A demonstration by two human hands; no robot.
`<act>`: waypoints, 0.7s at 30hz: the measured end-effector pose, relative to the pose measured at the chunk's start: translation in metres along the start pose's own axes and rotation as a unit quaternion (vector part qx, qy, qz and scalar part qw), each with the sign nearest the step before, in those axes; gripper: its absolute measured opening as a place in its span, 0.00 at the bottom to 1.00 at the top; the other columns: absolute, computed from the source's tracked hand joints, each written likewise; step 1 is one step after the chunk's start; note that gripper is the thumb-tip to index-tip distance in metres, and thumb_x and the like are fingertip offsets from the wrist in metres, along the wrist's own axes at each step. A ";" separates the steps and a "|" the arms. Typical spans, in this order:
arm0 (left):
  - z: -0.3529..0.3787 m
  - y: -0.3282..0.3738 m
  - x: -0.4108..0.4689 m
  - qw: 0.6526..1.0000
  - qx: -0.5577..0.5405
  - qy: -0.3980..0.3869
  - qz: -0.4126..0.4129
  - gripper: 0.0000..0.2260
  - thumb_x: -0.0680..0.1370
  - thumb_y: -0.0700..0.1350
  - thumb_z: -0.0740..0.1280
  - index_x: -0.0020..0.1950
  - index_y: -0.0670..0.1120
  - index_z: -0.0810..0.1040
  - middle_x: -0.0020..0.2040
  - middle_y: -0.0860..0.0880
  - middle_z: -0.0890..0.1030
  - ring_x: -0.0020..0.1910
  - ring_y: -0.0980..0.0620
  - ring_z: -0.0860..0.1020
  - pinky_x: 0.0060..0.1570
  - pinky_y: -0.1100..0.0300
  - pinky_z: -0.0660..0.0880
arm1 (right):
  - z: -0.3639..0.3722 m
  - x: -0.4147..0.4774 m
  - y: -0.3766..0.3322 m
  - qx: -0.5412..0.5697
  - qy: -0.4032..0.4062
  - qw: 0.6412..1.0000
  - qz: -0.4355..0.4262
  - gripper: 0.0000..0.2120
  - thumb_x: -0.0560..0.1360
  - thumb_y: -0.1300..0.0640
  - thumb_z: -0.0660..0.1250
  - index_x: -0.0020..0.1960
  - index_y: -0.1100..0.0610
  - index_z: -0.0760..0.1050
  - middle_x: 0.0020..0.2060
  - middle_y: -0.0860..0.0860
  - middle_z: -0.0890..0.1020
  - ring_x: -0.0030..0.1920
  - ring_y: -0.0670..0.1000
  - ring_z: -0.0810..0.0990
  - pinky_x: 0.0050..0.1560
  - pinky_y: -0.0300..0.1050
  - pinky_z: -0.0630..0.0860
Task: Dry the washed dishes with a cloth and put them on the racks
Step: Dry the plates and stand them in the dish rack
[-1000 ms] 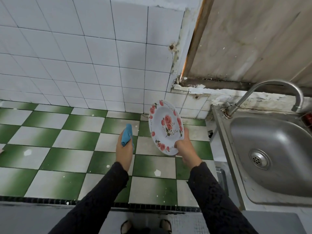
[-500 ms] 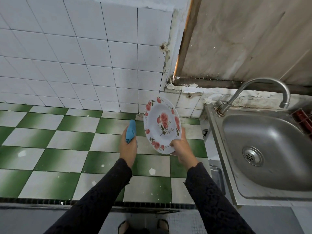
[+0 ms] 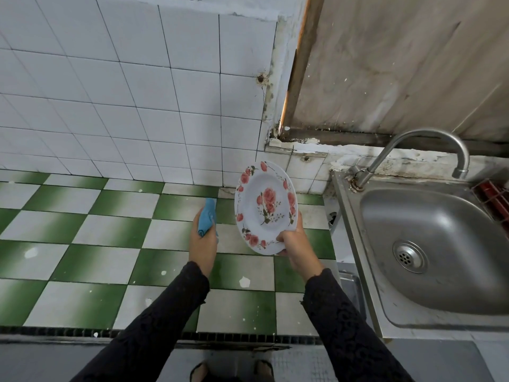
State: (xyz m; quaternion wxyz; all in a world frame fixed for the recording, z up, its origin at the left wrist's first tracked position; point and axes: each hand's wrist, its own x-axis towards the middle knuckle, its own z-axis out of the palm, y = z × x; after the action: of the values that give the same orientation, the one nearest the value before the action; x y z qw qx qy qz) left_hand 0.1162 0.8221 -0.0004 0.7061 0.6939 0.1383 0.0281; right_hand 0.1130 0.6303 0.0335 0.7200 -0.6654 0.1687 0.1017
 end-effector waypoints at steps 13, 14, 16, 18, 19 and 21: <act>0.040 -0.037 -0.026 0.931 0.268 -0.227 0.097 0.27 0.79 0.48 0.61 0.78 0.56 0.60 0.75 0.47 0.67 0.71 0.35 0.66 0.67 0.34 0.68 | 0.021 0.011 0.019 0.087 -0.063 0.992 0.069 0.31 0.81 0.34 0.49 0.77 0.51 0.65 0.66 0.55 0.80 0.61 0.57 0.82 0.51 0.58 0.83; 0.049 -0.030 -0.023 0.926 0.260 -0.244 0.122 0.26 0.80 0.51 0.60 0.79 0.57 0.60 0.77 0.49 0.64 0.75 0.39 0.62 0.72 0.36 0.63 | 0.022 0.009 0.020 0.083 -0.073 0.992 0.067 0.33 0.80 0.33 0.47 0.76 0.51 0.65 0.65 0.54 0.80 0.62 0.56 0.82 0.55 0.58 0.82; 0.058 -0.016 -0.005 0.899 0.293 -0.270 0.184 0.28 0.83 0.54 0.57 0.81 0.56 0.51 0.80 0.57 0.50 0.80 0.53 0.48 0.78 0.48 0.48 | 0.023 0.008 0.020 0.104 -0.090 0.988 0.064 0.33 0.79 0.32 0.47 0.76 0.49 0.65 0.66 0.53 0.80 0.64 0.55 0.81 0.60 0.59 0.80; 0.049 -0.011 0.030 0.828 0.429 -0.276 0.232 0.29 0.83 0.58 0.49 0.79 0.54 0.37 0.78 0.55 0.36 0.78 0.55 0.35 0.78 0.52 0.39 | 0.021 0.010 0.015 0.120 -0.095 0.986 0.062 0.33 0.79 0.32 0.47 0.76 0.48 0.65 0.66 0.54 0.81 0.63 0.56 0.81 0.57 0.61 0.81; 0.039 -0.008 0.046 0.814 0.466 -0.269 0.220 0.30 0.81 0.61 0.45 0.77 0.55 0.34 0.77 0.55 0.33 0.77 0.54 0.34 0.78 0.52 0.38 | 0.019 0.012 0.013 0.128 -0.090 0.986 0.059 0.33 0.79 0.32 0.47 0.76 0.48 0.65 0.65 0.54 0.81 0.62 0.57 0.82 0.55 0.62 0.82; 0.018 -0.002 0.064 0.794 0.524 -0.250 0.181 0.33 0.74 0.66 0.38 0.75 0.57 0.32 0.76 0.55 0.32 0.78 0.52 0.35 0.76 0.53 0.34 | 0.014 0.015 0.008 0.138 -0.077 0.986 0.048 0.33 0.78 0.33 0.49 0.76 0.50 0.65 0.64 0.56 0.82 0.61 0.59 0.83 0.54 0.63 0.82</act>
State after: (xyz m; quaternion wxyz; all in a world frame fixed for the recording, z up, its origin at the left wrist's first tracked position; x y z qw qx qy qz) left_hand 0.1816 0.8192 -0.0123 0.2266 0.9528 -0.1776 -0.0963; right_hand 0.1255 0.6435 0.0214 0.8101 -0.5410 0.1569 0.1625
